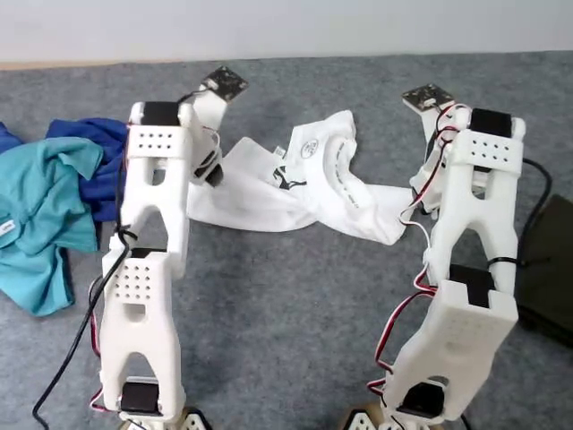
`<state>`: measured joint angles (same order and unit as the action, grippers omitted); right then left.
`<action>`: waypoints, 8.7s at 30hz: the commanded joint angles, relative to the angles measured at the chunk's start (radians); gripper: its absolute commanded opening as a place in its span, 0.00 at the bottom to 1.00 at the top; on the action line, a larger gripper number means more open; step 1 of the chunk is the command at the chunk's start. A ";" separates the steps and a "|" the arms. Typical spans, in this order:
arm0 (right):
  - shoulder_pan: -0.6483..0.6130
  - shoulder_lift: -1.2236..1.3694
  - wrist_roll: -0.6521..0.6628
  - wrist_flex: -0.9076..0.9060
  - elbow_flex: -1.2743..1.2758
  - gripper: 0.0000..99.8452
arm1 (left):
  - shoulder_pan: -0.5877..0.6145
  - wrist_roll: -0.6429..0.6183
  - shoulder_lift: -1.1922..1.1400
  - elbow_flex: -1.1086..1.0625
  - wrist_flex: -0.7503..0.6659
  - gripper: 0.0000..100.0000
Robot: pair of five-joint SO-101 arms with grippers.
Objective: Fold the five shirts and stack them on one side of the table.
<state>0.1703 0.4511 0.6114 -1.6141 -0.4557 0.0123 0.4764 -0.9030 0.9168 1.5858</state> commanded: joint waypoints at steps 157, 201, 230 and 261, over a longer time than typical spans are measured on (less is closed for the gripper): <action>0.001 -0.895 -0.044 -0.033 -0.256 0.01 | 0.003 -0.107 0.957 0.294 0.149 0.00; 0.137 -1.408 0.388 0.455 -0.250 0.01 | 0.005 -0.103 1.634 -0.035 0.169 0.00; 0.137 -1.359 0.388 0.404 -0.250 0.01 | 0.011 -0.018 2.110 -0.816 -0.140 0.00; -0.096 -1.348 0.384 0.711 0.733 0.01 | 0.003 -0.017 2.101 -1.702 -0.689 0.00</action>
<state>0.1028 -0.9145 0.9889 -1.0234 0.1765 0.0169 0.4503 1.1976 -0.6866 1.0334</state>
